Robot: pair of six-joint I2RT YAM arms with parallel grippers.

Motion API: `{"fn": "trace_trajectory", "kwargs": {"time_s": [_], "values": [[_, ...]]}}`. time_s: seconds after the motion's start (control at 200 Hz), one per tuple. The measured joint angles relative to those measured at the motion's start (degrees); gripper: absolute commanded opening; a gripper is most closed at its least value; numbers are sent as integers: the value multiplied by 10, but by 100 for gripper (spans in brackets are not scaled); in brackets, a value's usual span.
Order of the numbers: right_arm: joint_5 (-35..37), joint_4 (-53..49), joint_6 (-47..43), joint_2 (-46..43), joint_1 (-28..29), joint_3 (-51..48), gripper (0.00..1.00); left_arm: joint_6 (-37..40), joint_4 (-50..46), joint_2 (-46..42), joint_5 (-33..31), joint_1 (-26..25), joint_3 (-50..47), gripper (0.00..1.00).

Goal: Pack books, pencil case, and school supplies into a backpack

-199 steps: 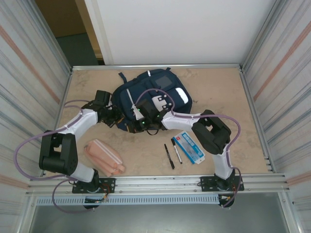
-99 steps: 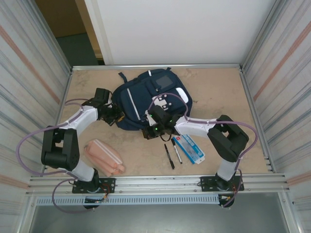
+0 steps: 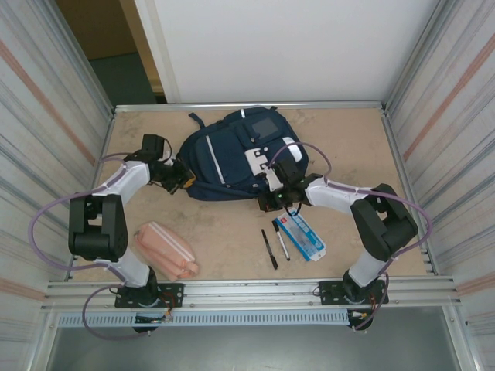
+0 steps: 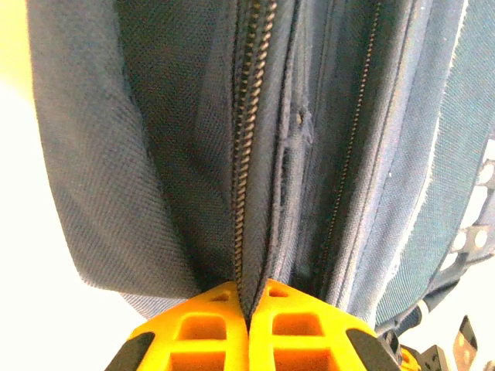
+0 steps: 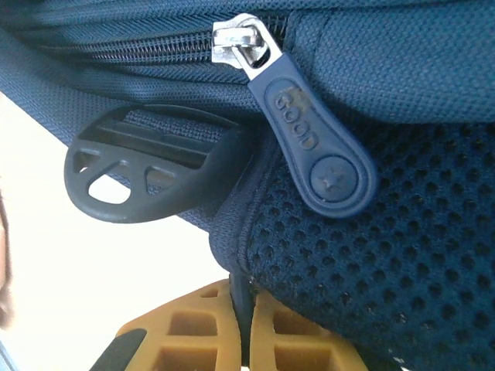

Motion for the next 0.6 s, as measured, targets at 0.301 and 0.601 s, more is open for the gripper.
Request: {"fn": "trace_trajectory", "kwargs": {"time_s": [0.301, 0.601], "values": [[-9, -91, -45, -96, -19, 0, 41, 19, -14, -77, 2, 11, -48, 32], [51, -139, -58, -196, -69, 33, 56, 31, -50, -200, 20, -19, -49, 44]]}}
